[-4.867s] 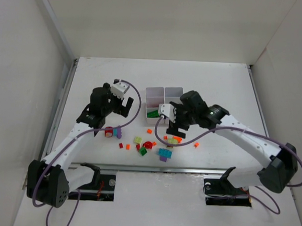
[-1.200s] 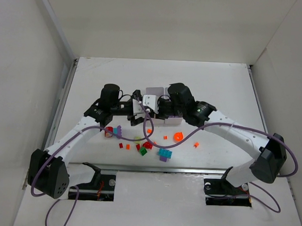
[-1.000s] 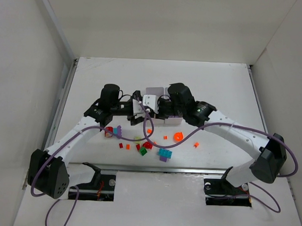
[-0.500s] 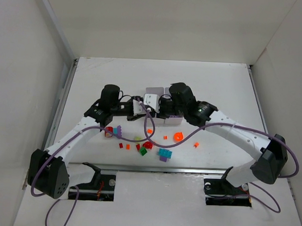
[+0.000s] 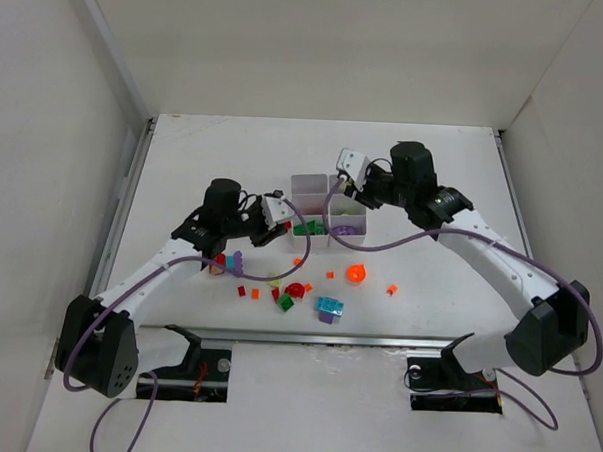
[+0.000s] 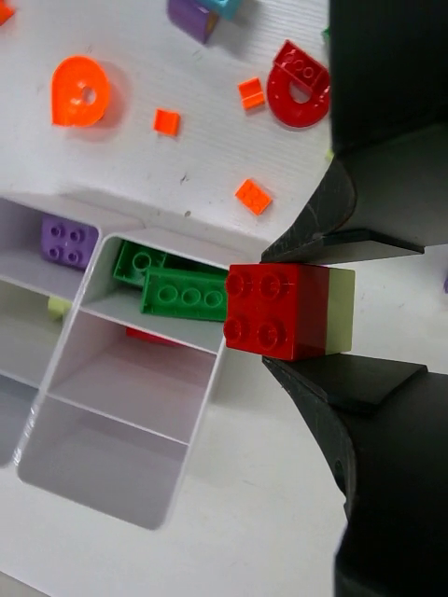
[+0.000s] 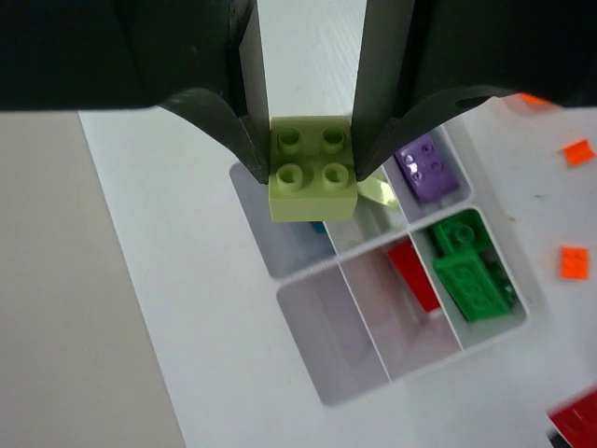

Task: Sort the legos into containers by color

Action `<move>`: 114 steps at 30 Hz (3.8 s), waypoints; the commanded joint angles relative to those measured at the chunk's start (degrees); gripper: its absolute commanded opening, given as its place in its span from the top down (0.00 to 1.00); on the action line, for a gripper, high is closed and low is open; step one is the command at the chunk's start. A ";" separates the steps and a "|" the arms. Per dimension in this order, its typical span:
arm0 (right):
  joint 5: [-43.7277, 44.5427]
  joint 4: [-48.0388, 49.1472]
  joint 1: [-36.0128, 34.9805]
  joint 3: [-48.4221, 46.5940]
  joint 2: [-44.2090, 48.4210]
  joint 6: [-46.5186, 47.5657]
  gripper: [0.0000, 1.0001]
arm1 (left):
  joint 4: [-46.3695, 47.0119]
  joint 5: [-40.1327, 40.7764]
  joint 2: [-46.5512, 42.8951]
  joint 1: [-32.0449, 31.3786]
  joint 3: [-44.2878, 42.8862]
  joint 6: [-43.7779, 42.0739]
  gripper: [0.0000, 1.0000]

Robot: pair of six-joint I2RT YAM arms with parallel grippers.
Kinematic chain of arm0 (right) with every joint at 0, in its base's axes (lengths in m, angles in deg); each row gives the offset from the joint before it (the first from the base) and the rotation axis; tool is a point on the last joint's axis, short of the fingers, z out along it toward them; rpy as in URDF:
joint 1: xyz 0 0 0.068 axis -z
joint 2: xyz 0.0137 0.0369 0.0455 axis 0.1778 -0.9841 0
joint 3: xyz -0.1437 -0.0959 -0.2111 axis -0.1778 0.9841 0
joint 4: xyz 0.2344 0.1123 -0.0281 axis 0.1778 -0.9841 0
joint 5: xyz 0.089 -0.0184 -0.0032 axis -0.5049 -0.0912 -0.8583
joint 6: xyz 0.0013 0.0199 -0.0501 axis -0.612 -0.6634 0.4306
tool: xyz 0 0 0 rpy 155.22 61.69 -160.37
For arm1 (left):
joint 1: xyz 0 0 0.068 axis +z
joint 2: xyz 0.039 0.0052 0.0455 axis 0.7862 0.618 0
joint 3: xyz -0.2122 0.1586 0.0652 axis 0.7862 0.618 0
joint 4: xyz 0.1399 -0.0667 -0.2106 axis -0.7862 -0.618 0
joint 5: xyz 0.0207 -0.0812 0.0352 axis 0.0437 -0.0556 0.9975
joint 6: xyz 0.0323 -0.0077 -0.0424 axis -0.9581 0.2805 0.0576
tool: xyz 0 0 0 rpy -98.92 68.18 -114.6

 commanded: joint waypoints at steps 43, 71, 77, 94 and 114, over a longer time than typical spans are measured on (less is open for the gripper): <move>7.19 -5.60 3.42 0.58 -2.32 -1.01 1.00 | 18.82 22.64 -1.28 -0.07 8.55 40.49 1.00; 7.19 -7.10 3.42 -0.04 -4.07 1.18 1.00 | 18.82 22.64 -0.23 -0.07 8.55 40.49 1.00; 3.32 -7.02 0.88 0.76 -6.00 9.52 1.00 | 18.82 22.64 -0.22 -0.07 8.55 40.49 1.00; 7.19 -3.59 -0.18 -5.13 -16.82 13.14 0.77 | 19.34 24.23 -1.28 -0.07 9.07 40.49 1.00; 10.27 -2.18 -0.71 -6.28 -15.69 12.27 0.23 | 19.87 24.75 -1.28 -0.07 9.60 40.49 1.00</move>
